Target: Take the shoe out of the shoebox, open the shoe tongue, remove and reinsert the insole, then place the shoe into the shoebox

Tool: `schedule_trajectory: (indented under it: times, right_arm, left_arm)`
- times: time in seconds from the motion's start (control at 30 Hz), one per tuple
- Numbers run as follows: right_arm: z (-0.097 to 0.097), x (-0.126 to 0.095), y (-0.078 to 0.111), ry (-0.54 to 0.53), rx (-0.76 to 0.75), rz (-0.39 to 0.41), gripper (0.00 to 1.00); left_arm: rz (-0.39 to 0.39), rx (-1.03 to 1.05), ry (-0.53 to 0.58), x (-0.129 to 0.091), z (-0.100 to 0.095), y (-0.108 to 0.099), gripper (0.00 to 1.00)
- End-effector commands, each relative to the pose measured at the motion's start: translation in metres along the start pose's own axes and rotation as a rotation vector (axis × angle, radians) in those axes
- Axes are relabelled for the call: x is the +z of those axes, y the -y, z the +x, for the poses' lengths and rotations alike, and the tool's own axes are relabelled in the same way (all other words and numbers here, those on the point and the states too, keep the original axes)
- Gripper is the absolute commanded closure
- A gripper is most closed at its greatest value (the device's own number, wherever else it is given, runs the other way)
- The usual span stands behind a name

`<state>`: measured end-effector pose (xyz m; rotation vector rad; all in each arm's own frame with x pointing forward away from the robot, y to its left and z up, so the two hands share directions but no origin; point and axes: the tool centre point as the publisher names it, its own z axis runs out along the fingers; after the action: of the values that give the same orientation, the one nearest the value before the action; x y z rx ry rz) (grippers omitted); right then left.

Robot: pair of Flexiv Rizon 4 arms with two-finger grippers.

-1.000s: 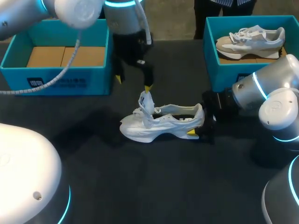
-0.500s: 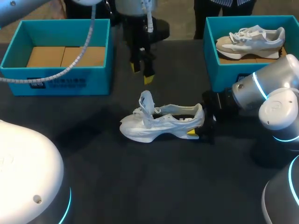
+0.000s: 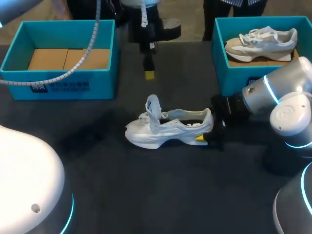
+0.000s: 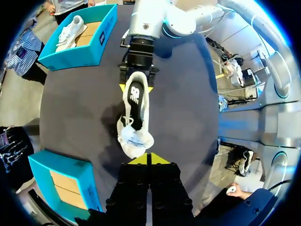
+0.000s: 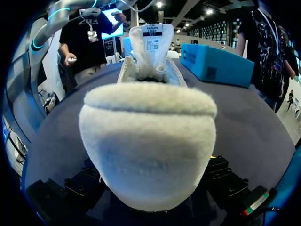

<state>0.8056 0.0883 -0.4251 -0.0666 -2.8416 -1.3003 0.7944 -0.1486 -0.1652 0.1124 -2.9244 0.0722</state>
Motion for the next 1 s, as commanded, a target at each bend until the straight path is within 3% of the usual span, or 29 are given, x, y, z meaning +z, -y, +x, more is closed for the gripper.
schedule_trajectory:
  times: [0.03,0.37,0.57,0.8,1.0]
  right_arm:
    - [-0.001,0.000,0.001,0.001,0.001,0.003,1.00]
    - [-0.001,0.000,0.001,0.001,0.001,0.003,1.00]
    - [-0.001,0.000,0.001,0.001,0.001,0.003,1.00]
    - [-0.001,0.000,0.001,0.001,0.001,0.003,1.00]
    - [-0.001,0.000,0.001,0.001,0.001,0.003,1.00]
  left_arm:
    - [-0.006,-0.001,-0.002,-0.001,-0.001,0.002,1.00]
    - [-0.006,-0.001,-0.002,-0.001,-0.001,0.002,1.00]
    - [0.028,0.062,0.079,0.020,0.006,0.023,1.00]
    - [0.090,0.141,0.114,0.044,0.000,0.044,1.00]
    - [0.099,0.215,0.117,0.064,-0.011,0.063,1.00]
